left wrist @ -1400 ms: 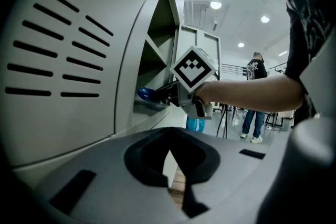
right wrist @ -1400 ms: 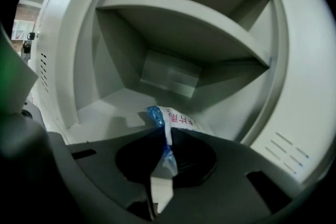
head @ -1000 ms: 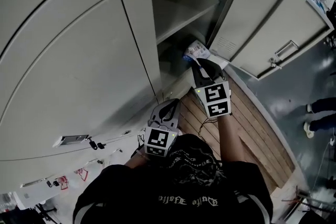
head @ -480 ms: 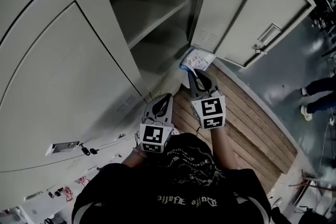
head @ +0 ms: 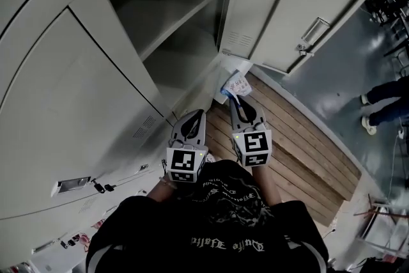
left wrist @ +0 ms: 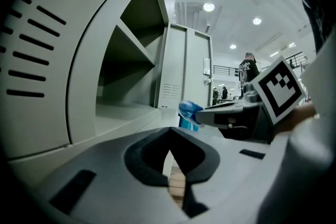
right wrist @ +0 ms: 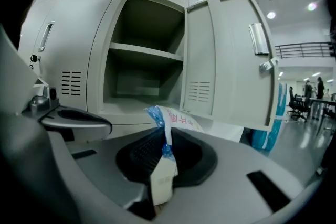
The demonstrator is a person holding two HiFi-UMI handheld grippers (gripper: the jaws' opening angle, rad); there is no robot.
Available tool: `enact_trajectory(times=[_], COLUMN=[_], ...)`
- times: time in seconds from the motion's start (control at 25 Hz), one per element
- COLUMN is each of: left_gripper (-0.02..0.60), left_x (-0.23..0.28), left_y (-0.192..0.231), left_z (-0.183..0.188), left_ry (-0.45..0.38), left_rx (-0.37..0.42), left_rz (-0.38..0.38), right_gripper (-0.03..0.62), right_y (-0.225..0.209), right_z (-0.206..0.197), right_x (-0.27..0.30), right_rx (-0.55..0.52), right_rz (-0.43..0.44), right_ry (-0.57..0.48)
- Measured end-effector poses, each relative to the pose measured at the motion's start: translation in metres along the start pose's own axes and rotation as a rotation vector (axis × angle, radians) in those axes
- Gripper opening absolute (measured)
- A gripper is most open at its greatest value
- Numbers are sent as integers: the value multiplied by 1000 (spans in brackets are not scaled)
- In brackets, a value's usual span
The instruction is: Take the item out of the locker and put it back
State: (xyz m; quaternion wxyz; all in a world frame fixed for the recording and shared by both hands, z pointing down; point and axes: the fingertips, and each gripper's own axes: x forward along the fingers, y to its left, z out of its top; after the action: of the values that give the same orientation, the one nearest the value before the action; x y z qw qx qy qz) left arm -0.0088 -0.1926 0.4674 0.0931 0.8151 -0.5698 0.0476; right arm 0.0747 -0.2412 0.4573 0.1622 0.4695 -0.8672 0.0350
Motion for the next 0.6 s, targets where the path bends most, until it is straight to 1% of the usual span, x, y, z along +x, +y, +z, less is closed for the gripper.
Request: enact_trajectory(times=[0.24, 0.6], left_gripper=[6, 6], left_x=[2, -2], left_y=[-1, 3], left_z=[2, 1], left_ry=[-9, -4], left_rx=[5, 8], left_rz=[-7, 7], right_gripper=[34, 32], right_y=[1, 3], right_z=[-18, -18], right_x=[-9, -14], right_rx=[38, 47], right_rz=[-17, -21], right_ry=[13, 4])
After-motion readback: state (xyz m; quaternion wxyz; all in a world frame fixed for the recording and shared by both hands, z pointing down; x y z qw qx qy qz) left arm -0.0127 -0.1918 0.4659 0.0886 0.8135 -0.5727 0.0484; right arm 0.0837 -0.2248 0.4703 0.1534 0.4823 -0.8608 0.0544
